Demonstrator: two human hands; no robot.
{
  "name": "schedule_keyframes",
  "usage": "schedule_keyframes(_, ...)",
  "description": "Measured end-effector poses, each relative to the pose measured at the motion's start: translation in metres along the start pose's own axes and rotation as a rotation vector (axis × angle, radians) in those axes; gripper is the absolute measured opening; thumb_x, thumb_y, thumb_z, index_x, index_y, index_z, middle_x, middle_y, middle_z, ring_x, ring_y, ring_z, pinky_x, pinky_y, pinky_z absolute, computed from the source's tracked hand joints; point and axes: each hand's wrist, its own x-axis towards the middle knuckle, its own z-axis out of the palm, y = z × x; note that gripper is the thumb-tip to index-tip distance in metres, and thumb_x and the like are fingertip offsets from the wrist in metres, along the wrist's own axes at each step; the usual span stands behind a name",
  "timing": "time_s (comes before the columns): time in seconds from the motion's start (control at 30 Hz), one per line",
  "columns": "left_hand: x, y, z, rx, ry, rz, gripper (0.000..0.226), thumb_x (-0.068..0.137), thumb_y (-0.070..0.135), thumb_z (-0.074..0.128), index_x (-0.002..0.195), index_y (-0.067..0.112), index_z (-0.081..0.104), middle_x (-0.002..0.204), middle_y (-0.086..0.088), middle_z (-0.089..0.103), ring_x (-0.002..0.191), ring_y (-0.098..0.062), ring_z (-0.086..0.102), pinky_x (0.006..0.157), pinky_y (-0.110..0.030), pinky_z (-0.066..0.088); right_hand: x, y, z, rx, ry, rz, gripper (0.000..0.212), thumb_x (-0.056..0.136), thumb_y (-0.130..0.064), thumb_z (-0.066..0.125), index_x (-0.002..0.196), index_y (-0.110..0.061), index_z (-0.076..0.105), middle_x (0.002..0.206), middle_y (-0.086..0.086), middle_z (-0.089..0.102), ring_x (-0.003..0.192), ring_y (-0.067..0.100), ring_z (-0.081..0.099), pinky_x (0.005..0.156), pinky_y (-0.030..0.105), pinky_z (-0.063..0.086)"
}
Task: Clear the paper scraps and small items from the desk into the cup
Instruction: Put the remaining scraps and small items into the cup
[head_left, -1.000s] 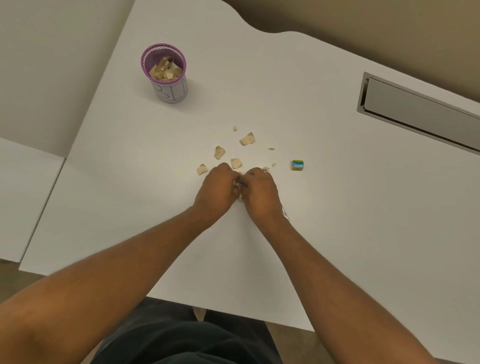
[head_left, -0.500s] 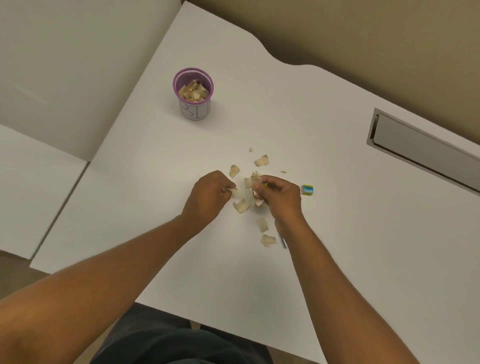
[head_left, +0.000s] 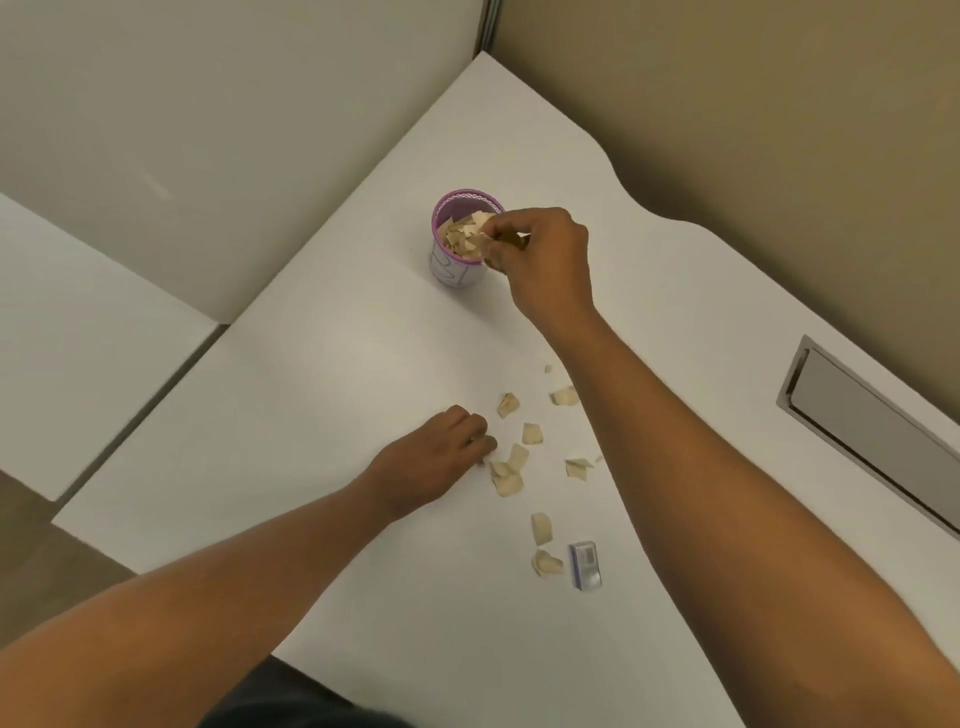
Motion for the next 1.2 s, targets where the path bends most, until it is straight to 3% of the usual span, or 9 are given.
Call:
schedule_keyframes(0.27, 0.003, -0.003, -0.008, 0.008, -0.034, 0.074, 0.036, 0.101, 0.003, 0.044, 0.105, 0.01, 0.079, 0.102, -0.006, 0.075, 0.085, -0.025, 0.071, 0.076, -0.033, 0.06, 0.045, -0.012, 0.038, -0.694, -0.307, -0.13, 0.025, 0.088, -0.008, 0.064, 0.11, -0.012, 0.077, 0.112, 0.01, 0.071, 0.105, 0.029, 0.07, 0.085, 0.03, 0.055)
schedule_keyframes(0.37, 0.002, -0.003, -0.01, 0.003, -0.05, 0.086, 0.035, 0.1, 0.002, 0.046, 0.106, 0.01, 0.079, 0.103, -0.006, 0.076, 0.086, -0.024, 0.071, 0.076, -0.033, 0.061, 0.054, -0.016, 0.043, -0.764, -0.399, -0.075, 0.028, 0.09, -0.013, 0.066, 0.118, -0.013, 0.072, 0.11, 0.008, 0.061, 0.107, 0.03, 0.067, 0.083, 0.028, 0.049)
schedule_keyframes(0.5, 0.003, -0.002, -0.012, -0.011, -0.04, 0.072, 0.034, 0.102, 0.002, 0.047, 0.108, 0.009, 0.08, 0.104, -0.007, 0.077, 0.087, -0.025, 0.072, 0.079, -0.034, 0.061, 0.055, -0.028, 0.033, -0.804, -0.447, -0.136, 0.034, 0.091, -0.007, 0.065, 0.124, -0.013, 0.07, 0.127, 0.014, 0.064, 0.108, 0.035, 0.068, 0.091, 0.035, 0.056)
schedule_keyframes(0.67, 0.003, -0.001, -0.01, -0.053, -0.013, 0.038, 0.034, 0.103, 0.002, 0.044, 0.106, 0.007, 0.078, 0.104, -0.009, 0.074, 0.088, -0.029, 0.071, 0.078, -0.034, 0.06, 0.039, -0.044, -0.01, -0.565, -0.418, -0.122, 0.037, 0.093, -0.008, 0.065, 0.125, -0.025, 0.073, 0.133, 0.009, 0.065, 0.114, 0.029, 0.066, 0.094, 0.035, 0.057)
schedule_keyframes(0.77, 0.002, 0.0, -0.012, -0.088, -0.04, -0.013, 0.023, 0.097, -0.004, 0.058, 0.103, 0.006, 0.078, 0.105, -0.009, 0.074, 0.093, -0.027, 0.071, 0.08, -0.032, 0.059, 0.012, -0.043, -0.039, -0.257, -0.244, -0.051, 0.034, 0.094, -0.006, 0.066, 0.123, -0.023, 0.073, 0.124, -0.002, 0.071, 0.109, 0.013, 0.067, 0.085, 0.02, 0.051)
schedule_keyframes(0.9, 0.008, 0.003, -0.017, -0.347, -0.167, -0.268, 0.018, 0.102, 0.0, 0.061, 0.107, 0.009, 0.076, 0.115, -0.003, 0.066, 0.108, -0.01, 0.055, 0.1, -0.041, 0.055, -0.053, 0.003, -0.064, -0.022, -0.077, 0.094, 0.03, 0.092, -0.008, 0.07, 0.119, -0.02, 0.074, 0.108, -0.007, 0.075, 0.092, 0.007, 0.07, 0.084, 0.021, 0.056)
schedule_keyframes(1.0, 0.018, 0.007, -0.027, -0.339, -0.136, -0.348, 0.032, 0.098, -0.01, 0.059, 0.114, 0.005, 0.082, 0.113, -0.012, 0.073, 0.109, -0.03, 0.064, 0.095, -0.041, 0.055, -0.107, 0.062, -0.057, -0.084, -0.067, 0.208, 0.027, 0.094, -0.014, 0.069, 0.119, -0.023, 0.073, 0.116, -0.006, 0.073, 0.103, 0.011, 0.068, 0.093, 0.026, 0.054)
schedule_keyframes(1.07, 0.027, 0.01, -0.041, -0.369, -0.05, -0.452, 0.035, 0.096, -0.015, 0.059, 0.113, 0.004, 0.084, 0.109, -0.015, 0.076, 0.105, -0.036, 0.068, 0.094, -0.042, 0.056, -0.13, 0.099, -0.044, -0.185, -0.105, 0.265, 0.036, 0.096, -0.024, 0.068, 0.132, -0.023, 0.065, 0.135, -0.002, 0.064, 0.125, 0.021, 0.06, 0.106, 0.031, 0.046)
schedule_keyframes(1.2, 0.054, 0.007, -0.077, -0.404, 0.145, -0.6, 0.033, 0.096, -0.014, 0.062, 0.109, 0.005, 0.086, 0.104, -0.013, 0.079, 0.096, -0.026, 0.074, 0.093, -0.033, 0.057, -0.15, 0.143, -0.011, -0.467, -0.298, 0.289, 0.088, 0.087, -0.072, 0.058, 0.159, -0.036, 0.025, 0.169, 0.002, 0.015, 0.155, 0.039, 0.01, 0.125, 0.051, 0.019)
